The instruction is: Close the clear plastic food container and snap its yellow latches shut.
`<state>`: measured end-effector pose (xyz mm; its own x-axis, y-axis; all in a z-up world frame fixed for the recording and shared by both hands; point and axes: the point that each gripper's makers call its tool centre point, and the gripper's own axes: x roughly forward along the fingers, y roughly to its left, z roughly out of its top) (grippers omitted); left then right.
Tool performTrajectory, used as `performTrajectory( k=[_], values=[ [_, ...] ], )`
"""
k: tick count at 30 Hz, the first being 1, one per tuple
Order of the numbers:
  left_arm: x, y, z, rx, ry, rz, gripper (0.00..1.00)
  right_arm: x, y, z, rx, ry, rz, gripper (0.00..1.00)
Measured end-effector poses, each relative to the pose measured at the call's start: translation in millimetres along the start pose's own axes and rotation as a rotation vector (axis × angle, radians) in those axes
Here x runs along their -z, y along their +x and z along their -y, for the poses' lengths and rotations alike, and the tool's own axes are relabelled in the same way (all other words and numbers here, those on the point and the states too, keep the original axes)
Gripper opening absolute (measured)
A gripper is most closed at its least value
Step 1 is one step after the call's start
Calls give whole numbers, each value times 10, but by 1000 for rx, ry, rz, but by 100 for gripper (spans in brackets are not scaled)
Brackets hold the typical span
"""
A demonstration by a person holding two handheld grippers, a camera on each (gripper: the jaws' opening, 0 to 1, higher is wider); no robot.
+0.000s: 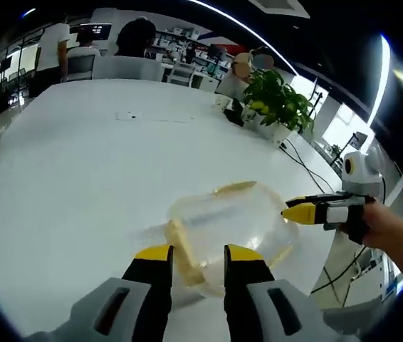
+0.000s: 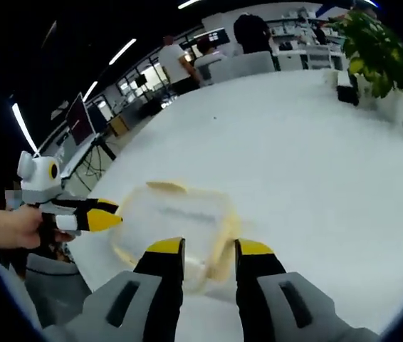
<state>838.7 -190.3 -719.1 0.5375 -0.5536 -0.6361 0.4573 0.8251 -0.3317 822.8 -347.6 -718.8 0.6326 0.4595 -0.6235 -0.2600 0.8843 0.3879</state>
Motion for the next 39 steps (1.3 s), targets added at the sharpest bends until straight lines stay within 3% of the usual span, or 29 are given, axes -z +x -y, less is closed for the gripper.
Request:
performTrajectory(
  k=[4,6,9,14,19,27,28,35,36,37,38,39],
  values=[
    [9,12,-21,0,-65,1,21,20,0,7,-12,47,-7,25],
    [34,15,-20,4,-141,-24,20,37,0,7,-24,97,-9,25],
    [22,20,-24,8,-120,-26,20,48,-10,-13,-31,114,-9,25],
    [52,25,-34,24,-186,-38,20,53,-13,-48,-35,151,-12,24],
    [51,34,-31,30,-187,-49,20,55,-13,-67,-33,166,-8,23],
    [59,38,-28,49,-199,-63,19,65,-15,-68,-43,246,-8,22],
    [62,37,-28,49,-200,-64,19,77,-12,-78,-53,290,-9,22],
    [97,30,-30,73,-287,-66,16,71,-18,-86,-58,267,-18,21],
    [111,50,60,121,-308,-84,17,67,-13,-89,-63,262,-20,21],
    [94,69,-8,89,-331,-70,16,67,-18,-83,-64,271,-21,20],
    [79,77,-3,87,-282,-70,16,70,-19,-85,-65,266,-24,20],
    [75,73,20,83,-284,-71,16,69,-19,-83,-65,261,-24,20]
  ],
)
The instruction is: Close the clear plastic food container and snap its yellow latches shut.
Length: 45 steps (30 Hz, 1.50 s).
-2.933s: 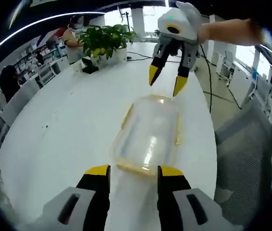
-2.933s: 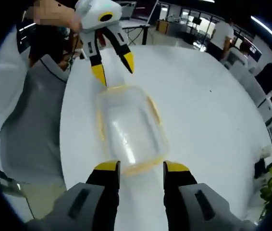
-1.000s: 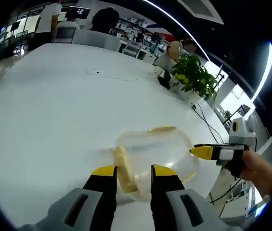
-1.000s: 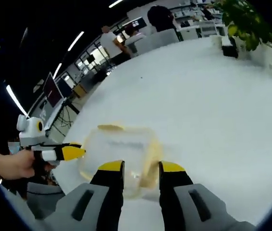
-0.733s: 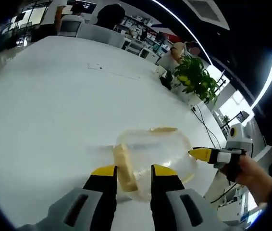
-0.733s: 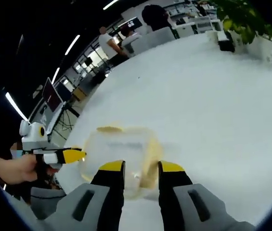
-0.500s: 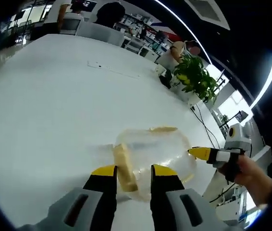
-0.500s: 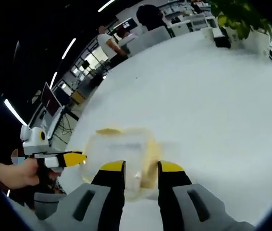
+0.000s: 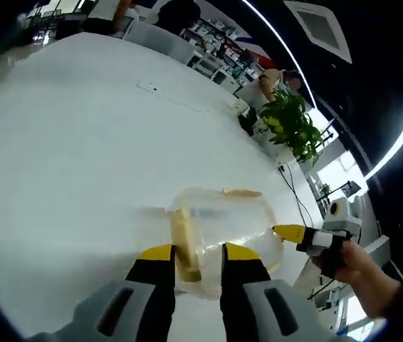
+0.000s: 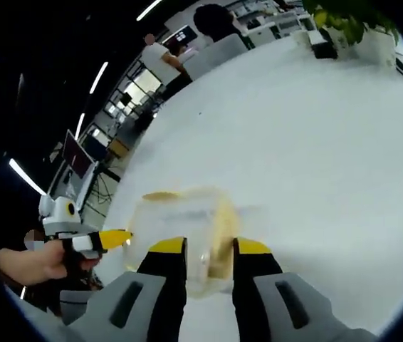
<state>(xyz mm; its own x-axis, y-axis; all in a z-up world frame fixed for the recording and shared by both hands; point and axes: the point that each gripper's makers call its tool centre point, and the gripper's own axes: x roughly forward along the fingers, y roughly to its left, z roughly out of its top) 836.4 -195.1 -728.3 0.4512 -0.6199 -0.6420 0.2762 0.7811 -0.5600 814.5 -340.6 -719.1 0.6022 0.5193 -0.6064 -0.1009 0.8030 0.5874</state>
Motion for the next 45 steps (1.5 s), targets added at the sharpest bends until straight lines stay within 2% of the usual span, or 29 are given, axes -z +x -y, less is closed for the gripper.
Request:
performTrajectory(
  k=[2,3,4,5,8,14,18,21,22,26,28,30,34,40,45],
  values=[
    [6,-5,-17,2,-14,3,16,10,1,-2,-12,27,-1,16],
    [-1,-8,-20,3,-8,6,16,81,-19,-7,-15,108,-25,17],
    [-12,-2,-21,3,-11,7,16,26,-16,19,-28,59,13,17],
    [-23,6,-17,3,-10,5,16,37,-19,10,-30,47,13,17],
    [-15,-5,-25,2,-9,6,16,27,-14,7,-28,46,29,17],
    [-24,-12,-38,7,-9,0,17,-4,11,8,-34,34,15,19],
    [-26,-18,-49,20,-36,-12,19,-31,31,2,-30,20,6,21],
    [-24,-33,-32,27,-4,-9,19,-47,35,-9,-22,-21,8,22],
    [-58,-43,-38,26,63,-3,19,-57,35,-14,-14,-45,8,21],
    [-193,-86,-9,19,210,11,19,-143,14,-60,-5,-120,39,22],
    [-261,-112,-3,22,236,29,19,-200,-7,-71,1,-150,59,22],
    [-314,-145,-15,24,251,42,19,-266,-32,-60,23,-224,79,21],
    [-347,-179,-14,27,418,20,19,-310,-55,-93,29,-299,90,19],
    [-397,-174,184,82,713,3,17,-354,-46,-141,17,-393,103,16],
    [-397,-107,409,166,911,-19,13,-271,19,-193,-3,-521,60,11]
  ],
)
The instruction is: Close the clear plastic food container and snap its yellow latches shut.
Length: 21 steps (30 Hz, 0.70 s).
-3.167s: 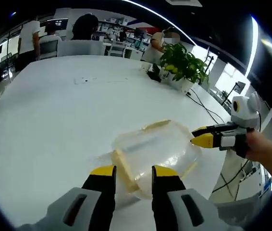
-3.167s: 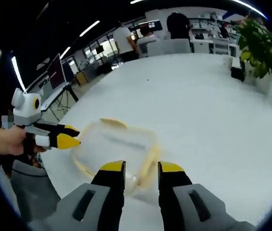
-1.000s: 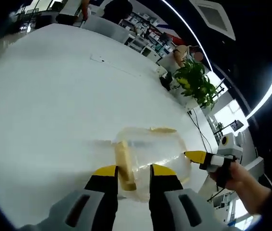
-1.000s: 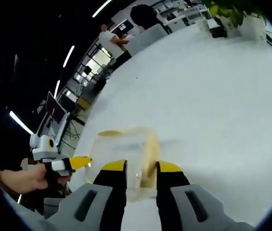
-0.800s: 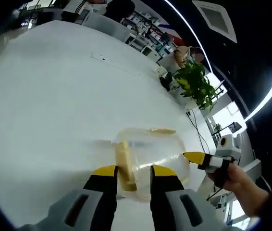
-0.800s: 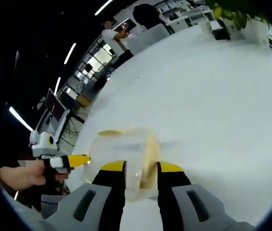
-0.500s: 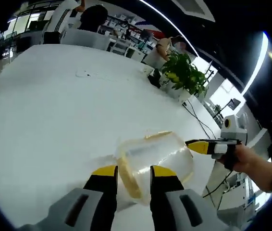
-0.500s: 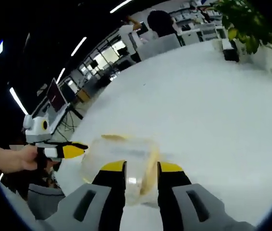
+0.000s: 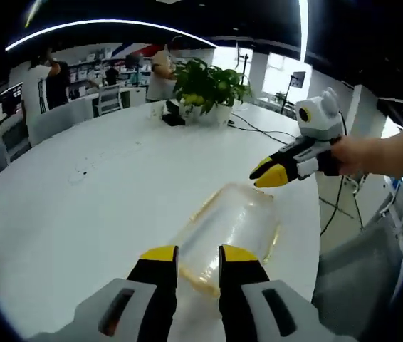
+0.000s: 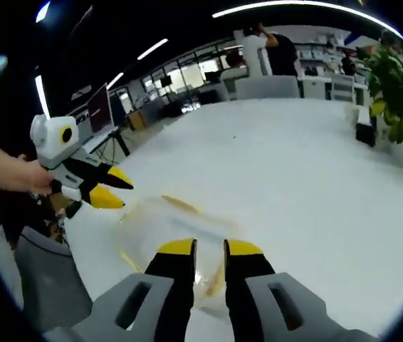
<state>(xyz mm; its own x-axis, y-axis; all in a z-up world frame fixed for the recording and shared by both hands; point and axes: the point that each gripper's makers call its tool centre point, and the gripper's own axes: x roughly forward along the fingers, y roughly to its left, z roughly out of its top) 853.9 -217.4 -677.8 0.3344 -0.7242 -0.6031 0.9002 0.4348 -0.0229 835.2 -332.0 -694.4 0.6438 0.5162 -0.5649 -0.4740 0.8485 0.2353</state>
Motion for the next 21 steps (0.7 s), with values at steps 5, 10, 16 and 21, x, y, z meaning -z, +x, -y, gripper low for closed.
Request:
performTrajectory(
  k=[5,10,16,21],
  values=[
    [-98,116,230,130,176,-24,12,42,55,-116,-44,-62,-22,10],
    [-118,261,348,186,302,-62,12,52,81,-268,-103,-152,-37,10],
    [-112,382,428,223,362,-92,12,75,134,-363,-138,-239,-64,9],
    [-113,449,463,246,377,-103,14,94,163,-377,-149,-255,-74,9]
  ],
)
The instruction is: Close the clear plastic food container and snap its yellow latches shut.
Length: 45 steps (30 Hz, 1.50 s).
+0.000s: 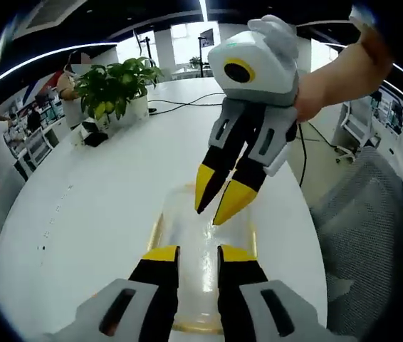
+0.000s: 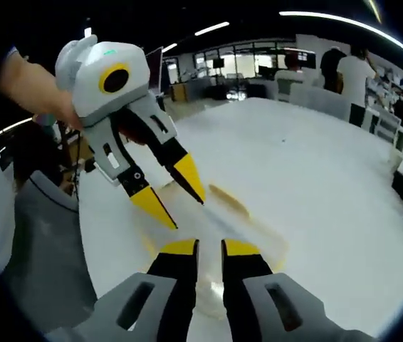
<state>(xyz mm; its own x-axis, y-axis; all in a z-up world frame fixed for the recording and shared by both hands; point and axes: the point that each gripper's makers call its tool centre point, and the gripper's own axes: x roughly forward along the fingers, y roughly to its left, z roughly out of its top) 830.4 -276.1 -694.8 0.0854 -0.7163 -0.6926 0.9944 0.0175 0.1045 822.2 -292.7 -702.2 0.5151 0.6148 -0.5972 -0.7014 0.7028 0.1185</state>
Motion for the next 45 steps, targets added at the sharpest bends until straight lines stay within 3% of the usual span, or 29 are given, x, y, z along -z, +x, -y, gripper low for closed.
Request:
performTrajectory(
  k=[9,20,35,43,45],
  values=[
    [45,73,-84,-6,8,-29,17,69,16,-176,-45,-60,-41,11],
    [41,88,-229,-31,10,-42,18,89,20,-351,-73,-96,-45,12],
    [47,146,-339,-30,-14,-54,20,192,-15,-473,-75,-296,-74,19],
    [20,184,-400,-6,-23,-60,23,219,-2,-474,-48,-475,-96,19],
    [16,195,-428,-1,-23,-64,23,226,4,-457,-16,-565,-109,19]
  ],
)
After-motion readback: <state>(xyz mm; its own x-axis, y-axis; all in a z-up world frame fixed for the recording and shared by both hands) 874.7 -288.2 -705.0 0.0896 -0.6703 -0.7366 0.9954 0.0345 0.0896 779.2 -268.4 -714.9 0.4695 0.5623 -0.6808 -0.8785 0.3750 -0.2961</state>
